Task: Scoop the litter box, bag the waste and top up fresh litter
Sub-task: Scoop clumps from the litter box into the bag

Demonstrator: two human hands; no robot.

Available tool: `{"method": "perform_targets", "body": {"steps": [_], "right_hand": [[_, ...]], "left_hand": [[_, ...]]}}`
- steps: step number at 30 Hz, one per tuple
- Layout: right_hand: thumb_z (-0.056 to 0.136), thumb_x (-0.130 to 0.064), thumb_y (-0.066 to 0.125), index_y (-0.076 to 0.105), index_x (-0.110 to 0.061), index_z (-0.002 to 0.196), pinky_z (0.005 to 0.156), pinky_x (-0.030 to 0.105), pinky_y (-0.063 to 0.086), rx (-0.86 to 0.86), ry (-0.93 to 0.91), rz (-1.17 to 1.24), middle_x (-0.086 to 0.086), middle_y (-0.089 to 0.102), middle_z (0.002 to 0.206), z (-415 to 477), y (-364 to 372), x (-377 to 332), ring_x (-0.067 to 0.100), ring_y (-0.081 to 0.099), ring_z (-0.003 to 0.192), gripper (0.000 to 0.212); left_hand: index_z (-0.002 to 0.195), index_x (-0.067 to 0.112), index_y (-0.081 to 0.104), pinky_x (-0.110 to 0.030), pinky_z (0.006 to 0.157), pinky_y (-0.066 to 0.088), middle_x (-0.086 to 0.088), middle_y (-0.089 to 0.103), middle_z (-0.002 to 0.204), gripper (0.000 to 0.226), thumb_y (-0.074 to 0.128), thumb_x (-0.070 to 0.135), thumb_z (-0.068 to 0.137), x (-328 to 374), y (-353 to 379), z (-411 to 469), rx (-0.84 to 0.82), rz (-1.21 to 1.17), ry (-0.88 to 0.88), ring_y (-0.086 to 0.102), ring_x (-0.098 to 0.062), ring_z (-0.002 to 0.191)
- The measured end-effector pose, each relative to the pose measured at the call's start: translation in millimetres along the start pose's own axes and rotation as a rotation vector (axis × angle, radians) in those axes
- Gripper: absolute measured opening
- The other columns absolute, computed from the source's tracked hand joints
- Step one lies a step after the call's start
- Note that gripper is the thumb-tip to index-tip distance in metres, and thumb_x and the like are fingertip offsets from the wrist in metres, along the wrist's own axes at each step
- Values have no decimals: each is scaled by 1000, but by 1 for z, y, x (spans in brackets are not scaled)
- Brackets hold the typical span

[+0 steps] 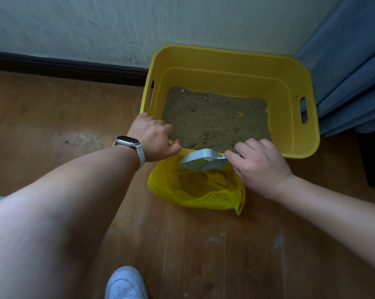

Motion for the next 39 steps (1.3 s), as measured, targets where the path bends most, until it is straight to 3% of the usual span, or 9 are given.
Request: {"method": "perform_targets", "body": {"steps": [5, 13, 17, 21, 24, 29, 31, 34, 39], "right_hand": [[84, -22, 54, 67, -14, 94, 57, 38, 38, -49, 67, 53, 7, 58, 78, -3, -3, 10, 31, 55, 71, 18], [87, -33, 59, 66, -24, 112, 65, 32, 39, -193, 508, 329, 2, 60, 90, 1, -20, 59, 26, 54, 90, 28], [89, -37, 54, 66, -27, 109, 68, 38, 49, -321, 529, 319, 1, 59, 92, 15, -19, 107, 23, 52, 87, 26], [88, -36, 54, 67, -25, 110, 73, 41, 52, -500, 422, 165, 6, 64, 97, 27, -5, 157, 29, 57, 90, 28], [88, -35, 54, 68, -25, 108, 66, 36, 51, -563, 254, 58, 4, 63, 91, 33, 7, 179, 28, 59, 86, 27], [90, -37, 53, 64, -22, 101, 60, 32, 42, -691, -35, -156, -2, 46, 77, 46, 33, 190, 24, 58, 83, 23], [90, -37, 53, 64, -21, 97, 60, 31, 38, -724, -82, -172, -2, 49, 77, 50, 44, 192, 23, 57, 84, 20], [90, -34, 54, 66, -20, 92, 70, 35, 48, -758, -136, -172, 1, 58, 81, 57, 54, 188, 24, 58, 83, 18], [95, -31, 46, 67, -18, 94, 80, 39, 51, -888, -137, -191, 3, 61, 87, 57, 64, 186, 24, 59, 86, 25]], "left_hand": [[55, 15, 55, -32, 65, 30, -2, 51, 50, 47, 41, 54, 78, 1, 0, 1, -9, -1, 10, 49, -26, 50], [55, 16, 55, -32, 64, 32, 4, 42, 50, 47, 42, 54, 80, 2, -5, 1, -2, -19, 13, 37, -20, 49], [56, 17, 58, -32, 62, 36, 7, 36, 51, 47, 42, 53, 80, 2, -5, 1, -16, -15, 20, 43, -22, 49], [55, 16, 55, -31, 61, 35, 4, 41, 49, 46, 43, 51, 81, 3, -3, 1, 9, -26, 52, 46, -23, 47], [55, 16, 54, -32, 60, 35, 0, 47, 49, 46, 43, 53, 82, 1, 2, 2, -20, -5, 64, 47, -24, 48], [57, 16, 54, -34, 59, 34, -3, 50, 51, 44, 46, 52, 81, -2, 8, 0, -51, 17, 86, 53, -28, 51], [57, 16, 53, -33, 58, 33, -3, 51, 51, 43, 47, 51, 81, -1, 9, -1, -40, 10, 85, 55, -29, 51], [56, 14, 53, -34, 57, 34, -5, 50, 50, 42, 48, 48, 81, -1, 7, -2, -27, -6, 77, 56, -30, 50], [56, 13, 53, -35, 56, 34, -7, 51, 52, 41, 48, 46, 80, 0, 2, 0, -34, -8, 78, 57, -31, 51]]}}
Point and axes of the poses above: each hand's wrist, its own z-axis towards the middle knuckle, its own y-axis out of the palm, x = y × z, the point moved 5 cm from there along z, towards the middle knuckle
